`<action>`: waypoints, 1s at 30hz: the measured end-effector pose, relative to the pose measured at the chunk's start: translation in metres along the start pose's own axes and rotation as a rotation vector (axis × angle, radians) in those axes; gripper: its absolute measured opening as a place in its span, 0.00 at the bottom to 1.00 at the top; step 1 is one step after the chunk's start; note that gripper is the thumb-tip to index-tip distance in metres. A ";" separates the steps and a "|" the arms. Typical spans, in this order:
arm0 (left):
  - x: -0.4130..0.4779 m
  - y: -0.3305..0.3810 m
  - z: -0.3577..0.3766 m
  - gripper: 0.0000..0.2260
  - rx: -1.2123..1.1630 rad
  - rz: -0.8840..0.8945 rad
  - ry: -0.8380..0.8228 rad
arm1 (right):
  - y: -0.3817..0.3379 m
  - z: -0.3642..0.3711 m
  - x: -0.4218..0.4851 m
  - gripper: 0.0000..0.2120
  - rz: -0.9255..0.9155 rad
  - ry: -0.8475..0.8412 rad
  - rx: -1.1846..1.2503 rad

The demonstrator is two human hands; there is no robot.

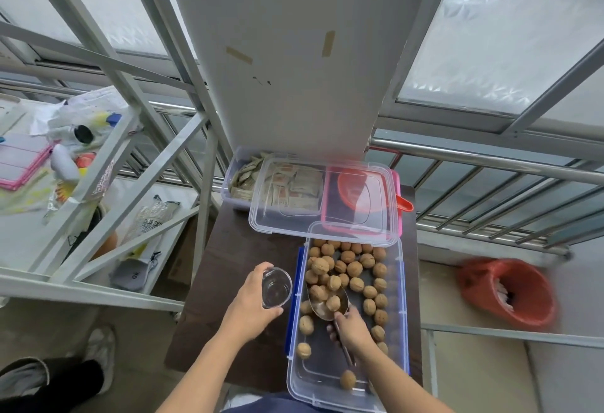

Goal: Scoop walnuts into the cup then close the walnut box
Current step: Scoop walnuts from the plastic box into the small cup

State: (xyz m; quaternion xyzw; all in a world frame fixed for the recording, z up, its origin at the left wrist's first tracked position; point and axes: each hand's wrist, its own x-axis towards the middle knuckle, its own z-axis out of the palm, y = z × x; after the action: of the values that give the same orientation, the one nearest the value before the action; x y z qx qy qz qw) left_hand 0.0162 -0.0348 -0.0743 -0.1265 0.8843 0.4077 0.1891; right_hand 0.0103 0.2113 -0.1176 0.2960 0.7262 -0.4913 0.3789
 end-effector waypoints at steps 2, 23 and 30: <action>0.003 0.000 0.000 0.40 0.001 0.008 -0.009 | -0.008 -0.002 0.006 0.09 0.003 0.029 -0.007; -0.031 0.004 0.015 0.39 -0.103 0.221 0.101 | -0.028 -0.087 -0.103 0.15 -0.282 0.079 -0.300; -0.029 0.008 0.020 0.39 -0.043 0.273 0.116 | -0.065 -0.080 -0.116 0.19 -0.433 -0.017 -0.597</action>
State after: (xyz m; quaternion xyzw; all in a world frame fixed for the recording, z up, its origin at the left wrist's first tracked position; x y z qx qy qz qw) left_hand 0.0433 -0.0126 -0.0680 -0.0325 0.8938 0.4404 0.0780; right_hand -0.0005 0.2574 0.0304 0.0076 0.8803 -0.3289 0.3418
